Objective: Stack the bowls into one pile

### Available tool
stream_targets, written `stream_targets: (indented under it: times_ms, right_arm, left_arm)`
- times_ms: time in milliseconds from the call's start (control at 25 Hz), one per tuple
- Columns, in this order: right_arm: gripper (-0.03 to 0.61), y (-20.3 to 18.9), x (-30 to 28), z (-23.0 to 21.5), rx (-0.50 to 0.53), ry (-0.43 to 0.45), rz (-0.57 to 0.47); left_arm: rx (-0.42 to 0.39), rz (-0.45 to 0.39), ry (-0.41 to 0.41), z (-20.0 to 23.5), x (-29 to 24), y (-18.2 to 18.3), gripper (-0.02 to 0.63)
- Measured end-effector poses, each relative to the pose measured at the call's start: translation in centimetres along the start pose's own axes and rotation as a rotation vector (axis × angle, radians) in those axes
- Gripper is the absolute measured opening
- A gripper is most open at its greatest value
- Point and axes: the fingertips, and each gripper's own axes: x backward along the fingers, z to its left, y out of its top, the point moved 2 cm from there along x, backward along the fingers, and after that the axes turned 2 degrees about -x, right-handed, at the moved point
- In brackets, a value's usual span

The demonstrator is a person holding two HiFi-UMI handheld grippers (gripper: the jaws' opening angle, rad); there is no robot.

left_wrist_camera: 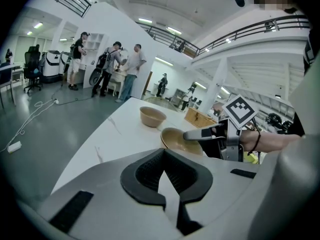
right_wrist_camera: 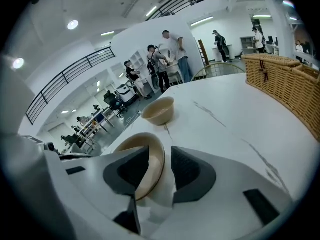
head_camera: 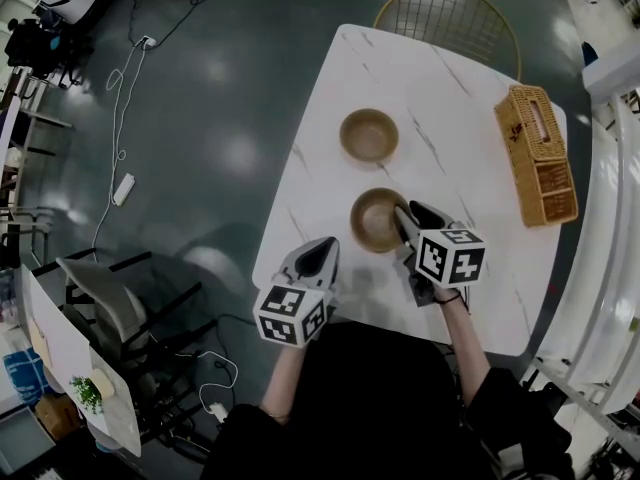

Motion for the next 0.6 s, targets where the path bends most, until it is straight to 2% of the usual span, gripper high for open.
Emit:
stream_targets:
  times_ms: [320,440,600]
  right_arm:
    - [0.104,-1.1,-1.0,-0.4,-0.117,0.028,0.052]
    - [0.051,-1.1,-1.1,-1.1,-0.168,-0.005,0.055]
    - [0.046,-1.0,-0.9,-1.2,-0.202,-0.001,0.056]
  left_arm:
    - [0.006,0.006,-0.001,-0.1,-0.2,-0.2,0.014]
    - [0.008,0.007,0.000,0.0,-0.3,-0.2,0.015]
    - [0.008,0.006,-0.003,0.0,-0.3,-0.1,0.014]
